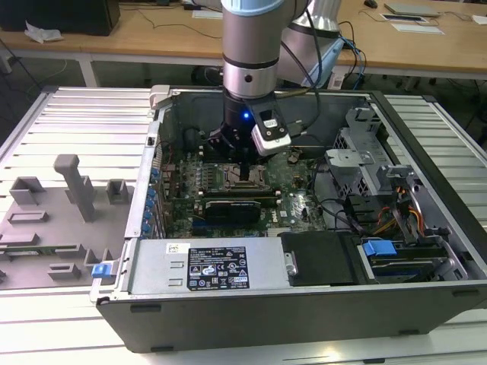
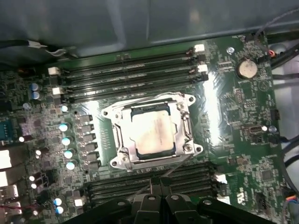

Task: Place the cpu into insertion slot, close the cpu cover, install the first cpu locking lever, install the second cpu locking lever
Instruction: 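Install the second cpu locking lever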

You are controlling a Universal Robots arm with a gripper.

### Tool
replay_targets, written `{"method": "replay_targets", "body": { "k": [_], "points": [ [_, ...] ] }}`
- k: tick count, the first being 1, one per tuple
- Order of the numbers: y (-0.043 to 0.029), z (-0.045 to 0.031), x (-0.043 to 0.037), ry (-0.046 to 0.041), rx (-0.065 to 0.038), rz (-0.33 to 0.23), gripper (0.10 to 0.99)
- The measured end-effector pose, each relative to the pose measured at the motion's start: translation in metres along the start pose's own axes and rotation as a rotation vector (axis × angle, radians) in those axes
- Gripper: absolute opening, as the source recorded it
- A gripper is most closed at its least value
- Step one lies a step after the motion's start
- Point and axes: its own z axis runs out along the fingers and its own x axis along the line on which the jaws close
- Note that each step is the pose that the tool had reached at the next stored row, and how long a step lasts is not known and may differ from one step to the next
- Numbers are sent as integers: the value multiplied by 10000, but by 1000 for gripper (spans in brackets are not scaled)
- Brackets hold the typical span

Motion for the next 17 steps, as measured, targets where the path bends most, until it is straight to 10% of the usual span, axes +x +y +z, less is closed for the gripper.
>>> {"method": "replay_targets", "body": {
  "k": [10,17],
  "points": [
    [-98,135,86,48,-387,-864,106],
    [-152,190,110,110,-898,-1227,106]
  ]
}}
